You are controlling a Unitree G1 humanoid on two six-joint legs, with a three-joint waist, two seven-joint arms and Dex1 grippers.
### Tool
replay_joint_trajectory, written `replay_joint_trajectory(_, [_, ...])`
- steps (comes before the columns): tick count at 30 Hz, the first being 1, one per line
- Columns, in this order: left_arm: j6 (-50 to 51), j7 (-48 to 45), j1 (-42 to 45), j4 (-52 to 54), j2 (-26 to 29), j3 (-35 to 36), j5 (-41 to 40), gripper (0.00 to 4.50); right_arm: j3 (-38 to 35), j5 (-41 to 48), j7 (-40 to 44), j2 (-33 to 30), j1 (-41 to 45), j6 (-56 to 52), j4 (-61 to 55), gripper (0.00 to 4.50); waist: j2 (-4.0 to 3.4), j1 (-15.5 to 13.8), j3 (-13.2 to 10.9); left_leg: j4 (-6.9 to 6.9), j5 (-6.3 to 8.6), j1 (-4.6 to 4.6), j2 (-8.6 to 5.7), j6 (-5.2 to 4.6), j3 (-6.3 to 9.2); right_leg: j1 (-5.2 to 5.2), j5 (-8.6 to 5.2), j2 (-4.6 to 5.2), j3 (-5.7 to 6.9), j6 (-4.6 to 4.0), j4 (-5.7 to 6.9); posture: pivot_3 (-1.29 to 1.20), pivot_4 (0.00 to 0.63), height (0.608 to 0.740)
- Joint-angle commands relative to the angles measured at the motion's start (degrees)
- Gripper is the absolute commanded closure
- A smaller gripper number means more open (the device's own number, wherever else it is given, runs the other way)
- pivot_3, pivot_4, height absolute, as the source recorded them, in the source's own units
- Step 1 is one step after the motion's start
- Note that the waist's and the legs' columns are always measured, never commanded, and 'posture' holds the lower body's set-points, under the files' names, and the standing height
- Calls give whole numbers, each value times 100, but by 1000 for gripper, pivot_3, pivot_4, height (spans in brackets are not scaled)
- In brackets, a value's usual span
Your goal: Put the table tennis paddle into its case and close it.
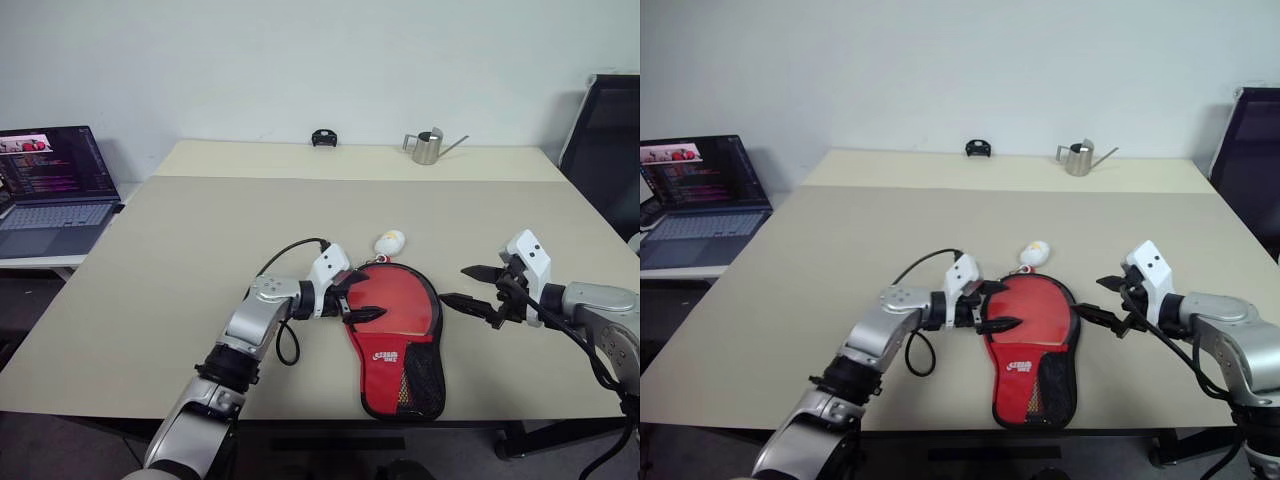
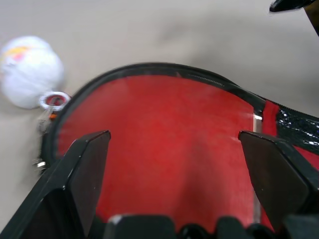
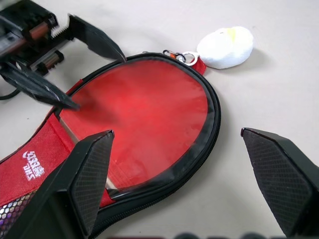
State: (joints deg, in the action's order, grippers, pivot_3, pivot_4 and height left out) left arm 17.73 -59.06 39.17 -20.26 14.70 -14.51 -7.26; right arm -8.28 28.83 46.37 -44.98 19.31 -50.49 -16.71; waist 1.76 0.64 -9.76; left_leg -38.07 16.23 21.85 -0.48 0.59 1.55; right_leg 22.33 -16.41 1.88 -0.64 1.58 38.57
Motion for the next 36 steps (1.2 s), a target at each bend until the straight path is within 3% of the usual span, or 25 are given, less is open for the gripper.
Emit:
replay_joint_trajectory(1, [-435,-79,278,-438,-204,-243,187,34,-82,23,-129,20,124,116,-148,0,0,-4,0,0,0,0,0,0,0,0,0,0,0,0,-1,0,150,740])
replay_joint_trajectory(8, [-1101,63,400,-1367,-364,-410,578,34,-31,97,-280,164,382,65,-47,0,-1,-12,0,0,0,-2,1,-1,-2,1,0,-2,-3,0,0,0,150,740])
replay_joint_trajectory(17, [-1200,208,161,-1466,-414,-325,575,34,266,-25,-708,789,1448,-55,866,0,-5,-16,2,-4,0,-8,1,-1,-6,-1,0,-2,-8,0,7,0,150,740])
replay_joint_trajectory(25, [-1166,248,90,-1403,-449,-319,586,34,501,-546,-1600,2097,3105,193,3106,0,-12,-11,7,-5,-2,-15,1,-2,-12,0,1,-1,-14,-2,20,0,150,740])
replay_joint_trajectory(36, [-1059,314,-62,-1159,-477,-350,592,34,676,-1777,-2192,3086,4481,2866,7201,0,-16,28,9,-3,-2,-7,0,-1,-22,14,2,4,-19,-3,22,0,150,740])
